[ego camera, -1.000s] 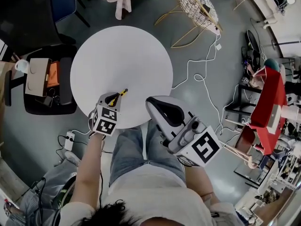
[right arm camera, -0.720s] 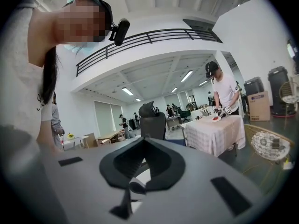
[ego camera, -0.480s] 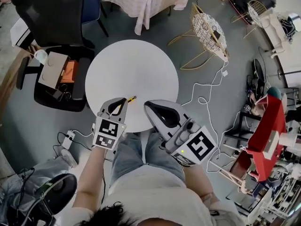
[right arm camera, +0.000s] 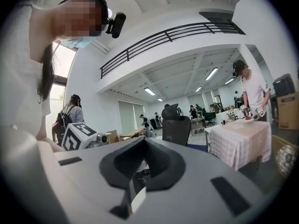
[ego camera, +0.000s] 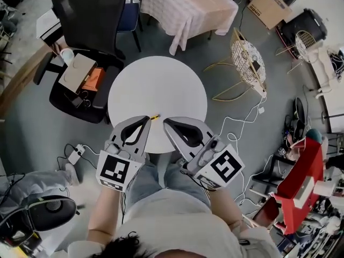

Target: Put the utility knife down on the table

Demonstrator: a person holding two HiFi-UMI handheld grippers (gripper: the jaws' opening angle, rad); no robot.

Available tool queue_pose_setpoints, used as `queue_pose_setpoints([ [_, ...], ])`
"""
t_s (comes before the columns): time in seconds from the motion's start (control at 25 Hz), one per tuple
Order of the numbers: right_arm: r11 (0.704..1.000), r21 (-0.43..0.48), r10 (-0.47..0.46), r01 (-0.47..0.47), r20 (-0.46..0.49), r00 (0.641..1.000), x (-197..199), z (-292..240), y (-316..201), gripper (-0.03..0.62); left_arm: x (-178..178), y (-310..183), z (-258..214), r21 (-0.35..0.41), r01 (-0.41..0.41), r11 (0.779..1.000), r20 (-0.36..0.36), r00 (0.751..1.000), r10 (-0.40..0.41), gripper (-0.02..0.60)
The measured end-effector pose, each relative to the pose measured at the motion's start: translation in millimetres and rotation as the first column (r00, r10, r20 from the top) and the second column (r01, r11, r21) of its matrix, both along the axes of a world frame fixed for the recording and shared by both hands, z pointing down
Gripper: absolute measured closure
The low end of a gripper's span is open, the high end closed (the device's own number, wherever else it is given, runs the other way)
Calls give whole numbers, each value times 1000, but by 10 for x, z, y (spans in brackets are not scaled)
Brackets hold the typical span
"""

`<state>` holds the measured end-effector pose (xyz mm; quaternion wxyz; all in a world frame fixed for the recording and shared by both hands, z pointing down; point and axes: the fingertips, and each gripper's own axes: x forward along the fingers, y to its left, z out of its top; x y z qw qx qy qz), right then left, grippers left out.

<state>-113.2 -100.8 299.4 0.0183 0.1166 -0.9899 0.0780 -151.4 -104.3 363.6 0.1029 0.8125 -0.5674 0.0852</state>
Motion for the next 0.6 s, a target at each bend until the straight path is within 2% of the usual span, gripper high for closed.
queue_pose_setpoints([
  [0.24, 997, 17, -69, 69, 6, 998, 79, -65, 148, 586, 110, 249, -496, 107, 63, 992, -62, 996, -56, 572],
  [0.6, 987, 44, -157, 156, 20, 987, 147, -178, 383, 586, 223, 583, -809, 196, 123, 973, -77, 991, -110, 572],
])
